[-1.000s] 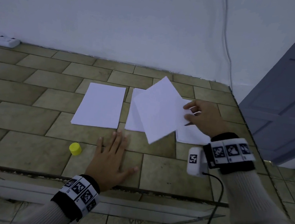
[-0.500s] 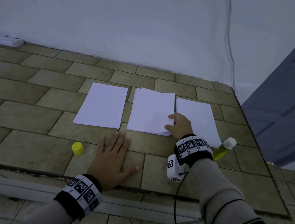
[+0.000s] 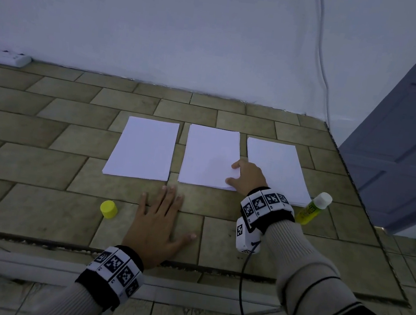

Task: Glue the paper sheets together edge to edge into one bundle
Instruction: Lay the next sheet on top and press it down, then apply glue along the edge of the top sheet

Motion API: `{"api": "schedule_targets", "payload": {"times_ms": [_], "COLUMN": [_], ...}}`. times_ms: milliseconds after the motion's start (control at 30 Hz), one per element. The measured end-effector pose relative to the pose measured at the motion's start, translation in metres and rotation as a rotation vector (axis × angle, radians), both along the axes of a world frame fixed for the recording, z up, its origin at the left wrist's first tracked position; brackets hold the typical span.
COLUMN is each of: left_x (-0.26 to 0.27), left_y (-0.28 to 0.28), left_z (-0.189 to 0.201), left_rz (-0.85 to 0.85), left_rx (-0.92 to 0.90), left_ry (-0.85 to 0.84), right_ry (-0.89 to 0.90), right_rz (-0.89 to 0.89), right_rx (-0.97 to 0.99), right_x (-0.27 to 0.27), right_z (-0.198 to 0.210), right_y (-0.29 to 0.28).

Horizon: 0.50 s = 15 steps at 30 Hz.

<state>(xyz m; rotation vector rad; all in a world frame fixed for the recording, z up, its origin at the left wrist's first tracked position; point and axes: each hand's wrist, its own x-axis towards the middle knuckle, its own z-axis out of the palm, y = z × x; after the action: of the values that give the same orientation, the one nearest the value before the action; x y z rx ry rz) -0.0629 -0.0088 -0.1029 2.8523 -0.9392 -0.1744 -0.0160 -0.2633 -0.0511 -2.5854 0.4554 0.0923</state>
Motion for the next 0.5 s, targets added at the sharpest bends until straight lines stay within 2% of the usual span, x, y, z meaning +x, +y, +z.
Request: {"api": "schedule_targets", "payload": {"times_ms": [200,333,433,500], "left_x": [-0.001,-0.001,-0.001,-0.001], "left_y": [0.001,0.001,0.001,0.000], "left_z": [0.000,0.001,0.003,0.006], "left_rz": [0.009,0.009,0.012,0.024], "left_rx": [-0.005,0.017,-0.007,-0.022], "left_ry": [0.000,0.015,0.022,0.048], "right_ry": [0.104,0.121,0.060,-0.066], "right_rz": [0.001,-0.015,-0.025,-0.038], "right_rx": [-0.157,-0.173,-0.126,-0.054], "right_x": [0.002,-0.001,-0.008,-0.018], "right_z": [0.002,0.005,0.013,0.023], "right_y": [0.010,0.012,0.009,0.005]}}
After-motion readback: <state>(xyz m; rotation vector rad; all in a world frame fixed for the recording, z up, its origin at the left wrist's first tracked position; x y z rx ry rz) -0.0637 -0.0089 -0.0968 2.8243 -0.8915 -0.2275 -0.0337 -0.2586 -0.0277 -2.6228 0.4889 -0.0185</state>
